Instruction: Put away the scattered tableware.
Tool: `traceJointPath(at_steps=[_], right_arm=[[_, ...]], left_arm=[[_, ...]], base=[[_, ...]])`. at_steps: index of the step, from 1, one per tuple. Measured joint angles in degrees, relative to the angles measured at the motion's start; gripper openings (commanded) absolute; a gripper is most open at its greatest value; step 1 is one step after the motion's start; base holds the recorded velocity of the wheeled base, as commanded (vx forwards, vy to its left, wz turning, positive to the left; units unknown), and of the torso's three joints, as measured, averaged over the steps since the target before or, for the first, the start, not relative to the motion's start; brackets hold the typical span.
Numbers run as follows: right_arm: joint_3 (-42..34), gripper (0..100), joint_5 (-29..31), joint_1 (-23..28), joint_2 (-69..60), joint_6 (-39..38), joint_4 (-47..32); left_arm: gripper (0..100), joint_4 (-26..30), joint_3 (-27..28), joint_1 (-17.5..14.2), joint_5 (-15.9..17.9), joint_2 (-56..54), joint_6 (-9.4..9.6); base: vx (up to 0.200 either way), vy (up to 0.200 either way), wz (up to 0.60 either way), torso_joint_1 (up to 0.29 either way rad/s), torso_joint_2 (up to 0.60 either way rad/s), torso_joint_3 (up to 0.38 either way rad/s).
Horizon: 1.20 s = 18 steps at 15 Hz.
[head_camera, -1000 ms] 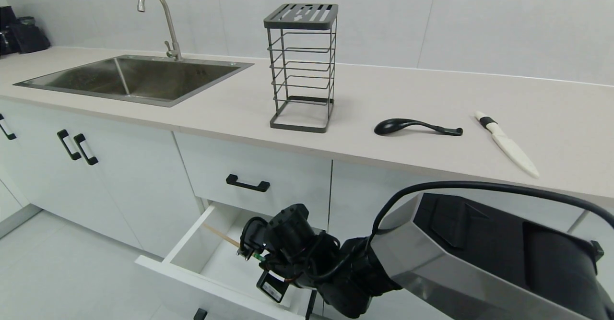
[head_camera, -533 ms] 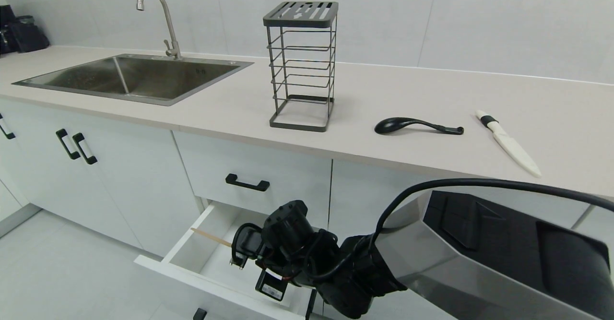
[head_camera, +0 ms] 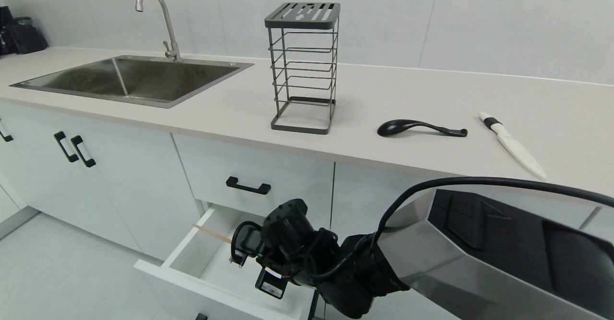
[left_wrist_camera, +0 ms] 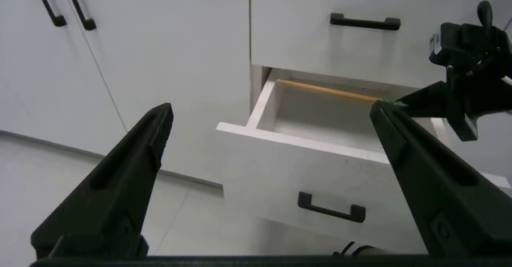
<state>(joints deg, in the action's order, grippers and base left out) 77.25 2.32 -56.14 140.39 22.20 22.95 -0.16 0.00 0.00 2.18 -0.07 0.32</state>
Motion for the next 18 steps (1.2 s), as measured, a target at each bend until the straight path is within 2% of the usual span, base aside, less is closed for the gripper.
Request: traceJointPath(at_steps=[2, 9, 13, 18], right_arm=[[0.0, 0, 0.0, 0.2, 0.0, -0.1, 0.0], [0.0, 0, 0.5, 0.4, 0.1, -0.2, -0.1], [0.0, 0, 7.1, 1.4, -0.8, -3.5, -9.0], [-0.5, 0, 7.9, 2.6, -1.9, -4.6, -9.7]], left_arm=[[100, 0.0, 0.0, 0.0, 0.0, 0.0, -0.18], [100, 0.0, 0.0, 0.0, 0.1, 0.0, -0.07], [100, 0.0, 0.0, 0.0, 0.1, 0.0, -0.05], [100, 0.0, 0.0, 0.0, 0.1, 0.0, -0.05]], base=[[0.000, 0.200, 0.00, 0.000, 0.00, 0.000], [0.000, 0.000, 0.00, 0.000, 0.00, 0.000], [0.000, 0.000, 0.00, 0.000, 0.00, 0.000], [0.000, 0.000, 0.00, 0.000, 0.00, 0.000]])
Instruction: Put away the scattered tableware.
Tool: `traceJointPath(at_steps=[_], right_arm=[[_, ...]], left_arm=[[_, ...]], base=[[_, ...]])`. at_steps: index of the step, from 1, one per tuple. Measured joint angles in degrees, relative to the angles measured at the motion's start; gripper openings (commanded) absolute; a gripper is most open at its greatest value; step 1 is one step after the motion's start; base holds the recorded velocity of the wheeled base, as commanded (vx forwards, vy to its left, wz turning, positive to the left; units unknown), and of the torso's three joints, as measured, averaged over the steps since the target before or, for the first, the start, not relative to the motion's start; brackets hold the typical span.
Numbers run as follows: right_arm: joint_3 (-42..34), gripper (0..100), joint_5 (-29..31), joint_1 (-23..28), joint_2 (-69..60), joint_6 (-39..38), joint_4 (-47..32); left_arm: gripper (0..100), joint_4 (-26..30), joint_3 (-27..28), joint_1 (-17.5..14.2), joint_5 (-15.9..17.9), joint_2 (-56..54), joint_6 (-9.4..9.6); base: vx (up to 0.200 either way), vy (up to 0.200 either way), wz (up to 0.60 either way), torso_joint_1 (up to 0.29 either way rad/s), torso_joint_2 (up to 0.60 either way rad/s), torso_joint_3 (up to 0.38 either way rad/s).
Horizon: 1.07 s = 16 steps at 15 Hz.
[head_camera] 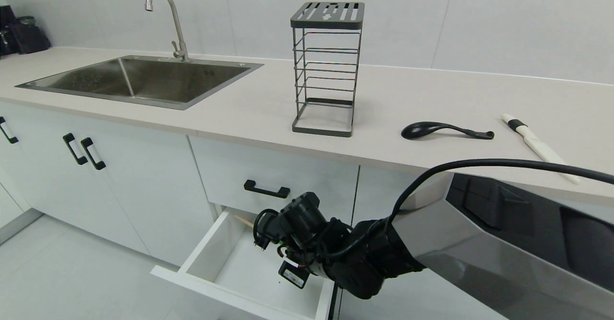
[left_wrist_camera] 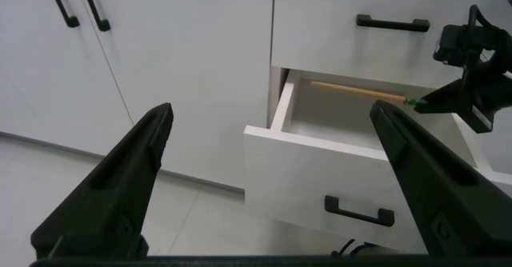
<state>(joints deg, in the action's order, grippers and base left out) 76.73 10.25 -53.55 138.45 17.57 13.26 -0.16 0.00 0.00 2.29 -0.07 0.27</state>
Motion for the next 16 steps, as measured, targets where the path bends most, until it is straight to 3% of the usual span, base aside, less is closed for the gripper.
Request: traceJointPath(at_steps=[6, 10, 16], right_arm=[[-1.6, 0, -1.5, 1.6, 1.7, -7.7, 0.8], [-0.8, 0, -6.2, 2.3, 4.7, -7.4, 4.4], [1.0, 0, -6.5, 1.7, 7.2, -5.6, 6.6]], left_arm=[[100, 0.0, 0.0, 0.0, 0.0, 0.0, -0.02], [100, 0.0, 0.0, 0.0, 0.0, 0.0, 0.00], [100, 0.0, 0.0, 0.0, 0.0, 0.0, -0.02]], base=[[0.000, 0.000, 0.00, 0.000, 0.00, 0.000], [0.000, 0.000, 0.00, 0.000, 0.00, 0.000], [0.000, 0.000, 0.00, 0.000, 0.00, 0.000]])
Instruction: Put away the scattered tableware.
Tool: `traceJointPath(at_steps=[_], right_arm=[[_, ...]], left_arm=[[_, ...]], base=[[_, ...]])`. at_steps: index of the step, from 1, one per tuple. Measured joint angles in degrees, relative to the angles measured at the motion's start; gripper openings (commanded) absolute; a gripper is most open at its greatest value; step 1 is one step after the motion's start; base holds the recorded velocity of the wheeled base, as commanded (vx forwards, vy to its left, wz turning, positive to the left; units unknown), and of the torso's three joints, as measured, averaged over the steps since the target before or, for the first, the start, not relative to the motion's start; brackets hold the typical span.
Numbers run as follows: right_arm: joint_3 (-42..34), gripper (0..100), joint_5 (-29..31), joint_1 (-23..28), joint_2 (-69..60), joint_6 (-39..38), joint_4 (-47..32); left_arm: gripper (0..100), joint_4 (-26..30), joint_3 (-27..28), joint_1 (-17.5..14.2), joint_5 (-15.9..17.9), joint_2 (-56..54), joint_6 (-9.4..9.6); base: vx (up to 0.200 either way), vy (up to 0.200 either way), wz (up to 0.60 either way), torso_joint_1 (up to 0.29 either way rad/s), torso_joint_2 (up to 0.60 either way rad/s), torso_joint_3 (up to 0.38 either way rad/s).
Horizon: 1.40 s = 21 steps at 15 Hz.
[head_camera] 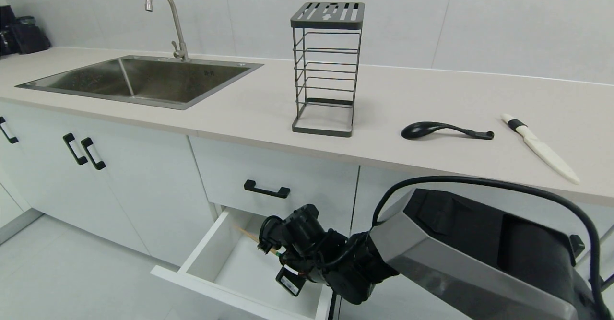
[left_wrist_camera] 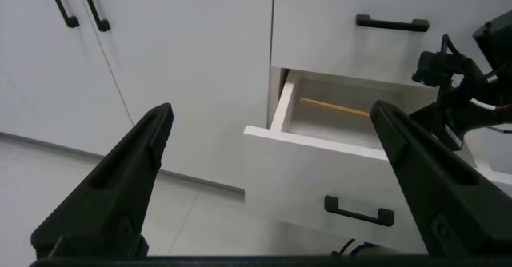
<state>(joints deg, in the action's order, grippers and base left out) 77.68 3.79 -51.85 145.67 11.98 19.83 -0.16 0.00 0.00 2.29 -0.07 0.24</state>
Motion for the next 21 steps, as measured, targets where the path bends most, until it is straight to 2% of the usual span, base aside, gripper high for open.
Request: traceJointPath(at_steps=[5, 8, 12, 21], right_arm=[[1.3, 0, 0.0, -0.2, 0.8, 0.1, 0.2], [4.8, 0, 0.0, -0.3, 1.5, 0.0, -0.2], [9.5, 0, 0.2, -0.4, 2.8, 0.2, -5.6], [10.4, 0, 0.1, -0.3, 3.8, 0.2, -5.4]], left_arm=[[100, 0.0, 0.0, 0.0, 0.0, 0.0, 0.02], [100, 0.0, 0.0, 0.0, 0.0, 0.0, 0.02], [100, 0.0, 0.0, 0.0, 0.0, 0.0, 0.02], [100, 0.0, 0.0, 0.0, 0.0, 0.0, 0.02]], base=[[0.000, 0.000, 0.00, -0.168, 0.22, 0.082], [0.000, 0.000, 0.00, -0.077, 0.17, 0.040], [0.000, 0.000, 0.00, -0.011, 0.10, 0.040], [0.000, 0.000, 0.00, -0.042, 0.08, 0.028]])
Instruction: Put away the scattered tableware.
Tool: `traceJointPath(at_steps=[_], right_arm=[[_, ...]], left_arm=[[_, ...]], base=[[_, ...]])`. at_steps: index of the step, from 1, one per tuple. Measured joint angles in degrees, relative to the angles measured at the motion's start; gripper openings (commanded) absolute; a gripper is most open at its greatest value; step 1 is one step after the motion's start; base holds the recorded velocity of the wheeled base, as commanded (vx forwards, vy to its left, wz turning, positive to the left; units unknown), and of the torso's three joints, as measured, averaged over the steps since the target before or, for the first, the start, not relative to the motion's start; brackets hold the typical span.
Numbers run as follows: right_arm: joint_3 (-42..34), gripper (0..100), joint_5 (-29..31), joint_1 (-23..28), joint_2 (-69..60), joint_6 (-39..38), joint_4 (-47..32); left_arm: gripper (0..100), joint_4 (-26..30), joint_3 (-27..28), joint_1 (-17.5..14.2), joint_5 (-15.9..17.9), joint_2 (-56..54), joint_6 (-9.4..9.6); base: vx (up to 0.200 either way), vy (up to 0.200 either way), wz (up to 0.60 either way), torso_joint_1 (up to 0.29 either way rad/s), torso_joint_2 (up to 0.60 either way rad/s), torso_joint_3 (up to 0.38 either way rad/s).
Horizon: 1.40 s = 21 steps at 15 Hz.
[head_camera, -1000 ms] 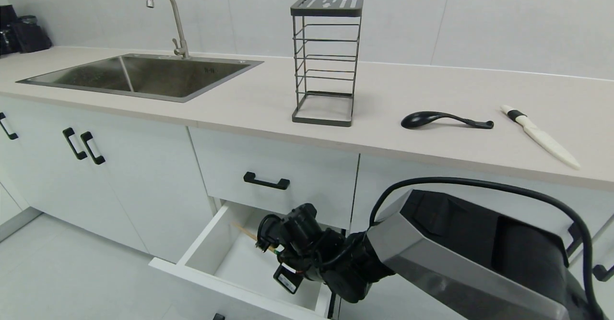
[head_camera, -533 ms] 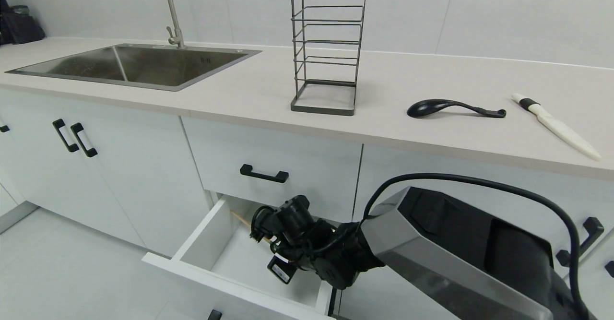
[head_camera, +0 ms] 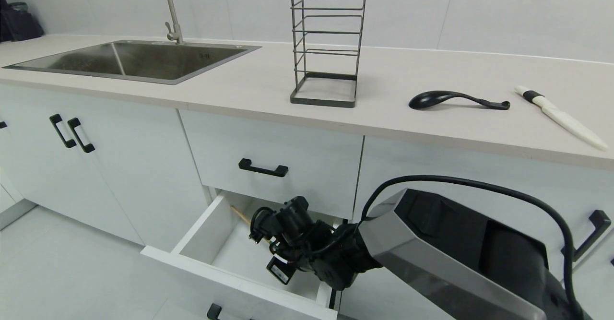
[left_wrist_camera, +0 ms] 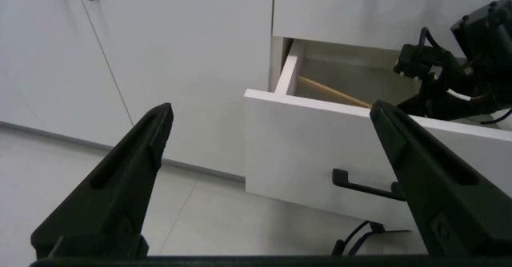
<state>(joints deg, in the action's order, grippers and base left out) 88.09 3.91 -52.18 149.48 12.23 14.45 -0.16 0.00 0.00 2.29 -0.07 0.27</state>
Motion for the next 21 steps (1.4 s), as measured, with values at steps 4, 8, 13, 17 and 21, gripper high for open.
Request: traceJointPath(at_steps=[4, 8, 13, 17, 21], right_arm=[[0.1, 0, -0.4, 0.0, 0.3, -0.1, -0.1], [0.0, 100, -0.6, -0.1, 0.4, -0.3, 0.1], [-0.1, 100, -0.2, -0.9, -2.4, -0.5, 0.2], [-1.5, 100, -0.2, -2.5, -8.5, -0.1, 0.1], [-4.6, 100, -0.2, -4.4, -15.3, -0.4, 0.2]], left_arm=[[100, 0.0, 0.0, 0.0, 0.0, 0.0, 0.00], [100, 0.0, 0.0, 0.0, 0.0, 0.0, 0.00], [100, 0.0, 0.0, 0.0, 0.0, 0.0, -0.02], [100, 0.0, 0.0, 0.0, 0.0, 0.0, -0.02], [100, 0.0, 0.0, 0.0, 0.0, 0.0, 0.00]], base=[[0.000, 0.000, 0.00, 0.000, 0.00, 0.000], [0.000, 0.000, 0.00, 0.000, 0.00, 0.000], [0.000, 0.000, 0.00, 0.000, 0.00, 0.000], [0.000, 0.000, 0.00, 0.000, 0.00, 0.000], [0.000, 0.000, 0.00, 0.000, 0.00, 0.000]])
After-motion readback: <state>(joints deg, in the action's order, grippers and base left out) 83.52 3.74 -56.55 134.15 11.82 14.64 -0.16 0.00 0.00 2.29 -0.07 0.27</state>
